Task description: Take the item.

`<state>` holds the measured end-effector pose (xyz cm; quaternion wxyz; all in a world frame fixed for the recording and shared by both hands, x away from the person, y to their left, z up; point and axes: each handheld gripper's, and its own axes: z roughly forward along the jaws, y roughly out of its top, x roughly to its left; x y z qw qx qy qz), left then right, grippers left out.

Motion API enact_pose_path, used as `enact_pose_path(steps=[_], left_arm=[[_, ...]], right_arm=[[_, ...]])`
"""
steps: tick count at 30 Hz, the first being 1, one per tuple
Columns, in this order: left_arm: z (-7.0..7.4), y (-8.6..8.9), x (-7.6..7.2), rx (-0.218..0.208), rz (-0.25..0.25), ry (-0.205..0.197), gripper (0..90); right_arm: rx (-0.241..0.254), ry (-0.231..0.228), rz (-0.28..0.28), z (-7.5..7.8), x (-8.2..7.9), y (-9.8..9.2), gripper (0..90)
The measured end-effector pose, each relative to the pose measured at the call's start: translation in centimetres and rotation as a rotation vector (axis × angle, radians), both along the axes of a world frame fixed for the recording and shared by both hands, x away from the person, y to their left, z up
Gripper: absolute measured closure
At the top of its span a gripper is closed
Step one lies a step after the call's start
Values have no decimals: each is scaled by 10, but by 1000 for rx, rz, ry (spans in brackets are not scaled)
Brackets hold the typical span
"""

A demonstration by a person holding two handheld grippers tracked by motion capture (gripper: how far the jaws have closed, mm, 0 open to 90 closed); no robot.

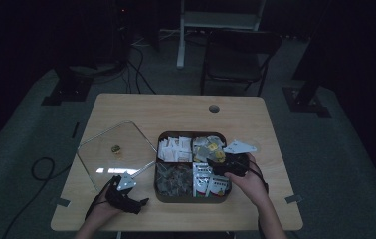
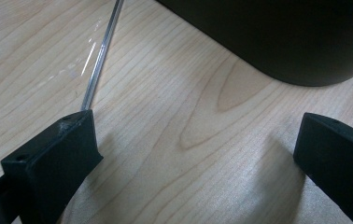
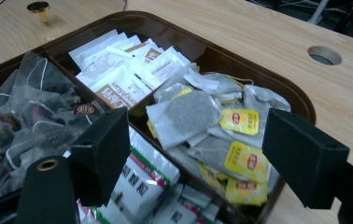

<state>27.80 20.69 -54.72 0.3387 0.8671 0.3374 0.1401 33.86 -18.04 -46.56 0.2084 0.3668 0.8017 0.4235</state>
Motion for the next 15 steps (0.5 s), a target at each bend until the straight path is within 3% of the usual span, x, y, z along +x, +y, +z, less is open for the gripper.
enact_pose_path(steps=[8,11,15], left_arm=[[0,0,0,0,0,0,5],[0,0,0,-1,0,1,5],[0,0,0,0,0,2,5]], right_arm=[[-24,9,24,-4,17,11,241],[-44,-1,32,-6,24,12,292],[-34,9,45,-9,32,14,327]])
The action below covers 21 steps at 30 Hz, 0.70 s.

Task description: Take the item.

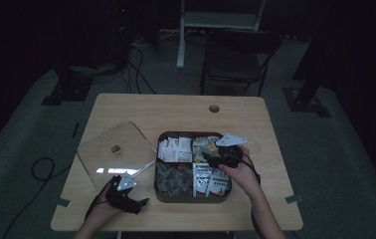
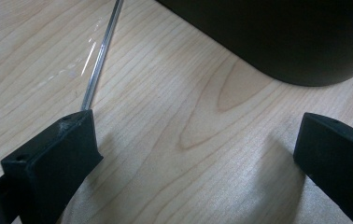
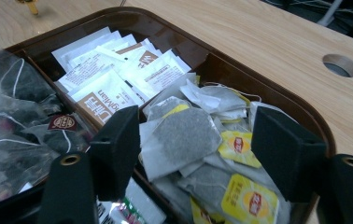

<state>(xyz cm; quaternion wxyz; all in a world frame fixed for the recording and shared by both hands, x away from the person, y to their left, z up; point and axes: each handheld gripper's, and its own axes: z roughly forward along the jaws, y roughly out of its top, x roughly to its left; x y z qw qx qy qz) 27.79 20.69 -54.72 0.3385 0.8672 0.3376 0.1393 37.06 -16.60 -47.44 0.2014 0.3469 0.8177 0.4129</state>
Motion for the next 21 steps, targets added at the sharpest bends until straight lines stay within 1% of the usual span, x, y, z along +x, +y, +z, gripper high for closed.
enact_pose_path(steps=[1,3,5,10,14,17,18,21], left_arm=[[0,0,0,0,0,0,5],[0,0,0,0,0,0,5],[0,0,0,0,0,0,5],[0,0,0,2,-1,2,5],[0,0,0,1,-1,1,5],[0,0,0,1,-1,1,5],[0,0,0,1,0,1,5],[0,0,0,2,-1,0,5]], right_arm=[[1,12,9,-2,4,2,327],[-2,15,14,-3,6,3,327],[-16,36,24,-7,11,7,327],[-36,53,29,-11,18,9,336],[-47,67,29,-15,22,10,339],[-27,85,38,-18,24,10,347],[-35,82,41,-19,24,10,347],[-47,94,42,-21,25,11,348]])
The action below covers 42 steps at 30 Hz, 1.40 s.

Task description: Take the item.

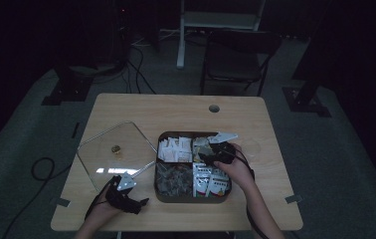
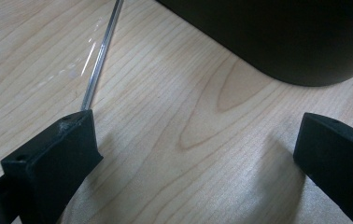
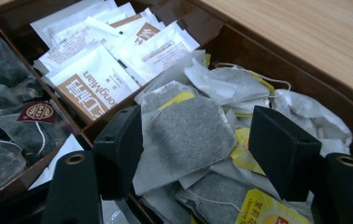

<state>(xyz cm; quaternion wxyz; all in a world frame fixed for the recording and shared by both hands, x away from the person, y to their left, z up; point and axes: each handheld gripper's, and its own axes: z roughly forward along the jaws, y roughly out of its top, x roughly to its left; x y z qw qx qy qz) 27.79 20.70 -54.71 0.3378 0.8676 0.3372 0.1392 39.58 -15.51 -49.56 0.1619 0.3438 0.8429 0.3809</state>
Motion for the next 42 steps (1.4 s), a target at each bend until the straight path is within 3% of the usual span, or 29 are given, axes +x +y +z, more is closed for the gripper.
enact_pose_path(steps=[11,20,28,32,35,42], left_arm=[[0,0,0,0,0,0,5],[0,0,0,0,0,0,5],[0,0,0,-1,1,0,5],[0,0,0,-1,1,0,5],[0,0,0,-1,1,0,5],[0,0,0,0,0,0,5]], right_arm=[[-26,30,9,-5,3,2,418],[-20,56,4,-6,5,2,432],[36,84,11,-2,3,-3,637],[29,94,24,0,0,-3,750],[25,126,40,0,-3,-2,828],[38,131,50,2,-8,-3,871]])
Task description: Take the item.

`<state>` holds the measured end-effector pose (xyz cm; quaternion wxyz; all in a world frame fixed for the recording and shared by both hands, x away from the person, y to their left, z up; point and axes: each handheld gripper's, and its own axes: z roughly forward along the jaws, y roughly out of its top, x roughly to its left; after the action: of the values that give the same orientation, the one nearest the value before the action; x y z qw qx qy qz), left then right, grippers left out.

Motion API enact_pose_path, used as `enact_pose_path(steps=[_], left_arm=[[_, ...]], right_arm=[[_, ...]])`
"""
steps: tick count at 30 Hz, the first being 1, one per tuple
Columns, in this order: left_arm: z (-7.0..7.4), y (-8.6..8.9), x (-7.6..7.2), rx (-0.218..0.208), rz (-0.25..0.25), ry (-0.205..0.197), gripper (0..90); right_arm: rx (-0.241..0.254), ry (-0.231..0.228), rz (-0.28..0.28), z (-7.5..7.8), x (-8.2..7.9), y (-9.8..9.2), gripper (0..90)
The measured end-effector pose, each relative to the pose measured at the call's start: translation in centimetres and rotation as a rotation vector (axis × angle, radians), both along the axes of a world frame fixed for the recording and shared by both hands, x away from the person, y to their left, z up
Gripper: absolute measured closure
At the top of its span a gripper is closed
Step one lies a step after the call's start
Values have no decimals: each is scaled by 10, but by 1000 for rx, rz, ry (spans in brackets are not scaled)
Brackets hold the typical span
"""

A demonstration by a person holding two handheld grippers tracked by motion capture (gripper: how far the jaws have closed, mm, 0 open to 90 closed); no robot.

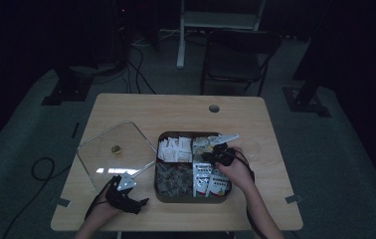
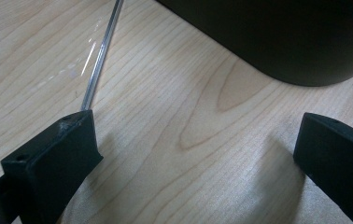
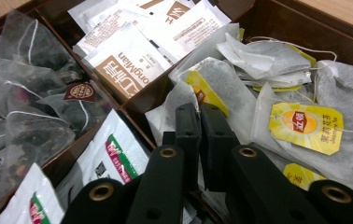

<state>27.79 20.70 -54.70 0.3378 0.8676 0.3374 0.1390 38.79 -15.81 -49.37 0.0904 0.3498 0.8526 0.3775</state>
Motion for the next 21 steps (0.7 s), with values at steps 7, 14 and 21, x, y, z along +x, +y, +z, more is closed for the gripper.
enact_pose_path(steps=[7,14,21], left_arm=[[0,0,0,-2,2,0,5],[0,0,0,-2,1,-1,5],[0,0,0,2,-1,-1,5]], right_arm=[[33,-54,-27,14,-5,-4,874],[78,-87,-51,30,-11,-11,874],[103,-103,-57,43,-15,-16,874]])
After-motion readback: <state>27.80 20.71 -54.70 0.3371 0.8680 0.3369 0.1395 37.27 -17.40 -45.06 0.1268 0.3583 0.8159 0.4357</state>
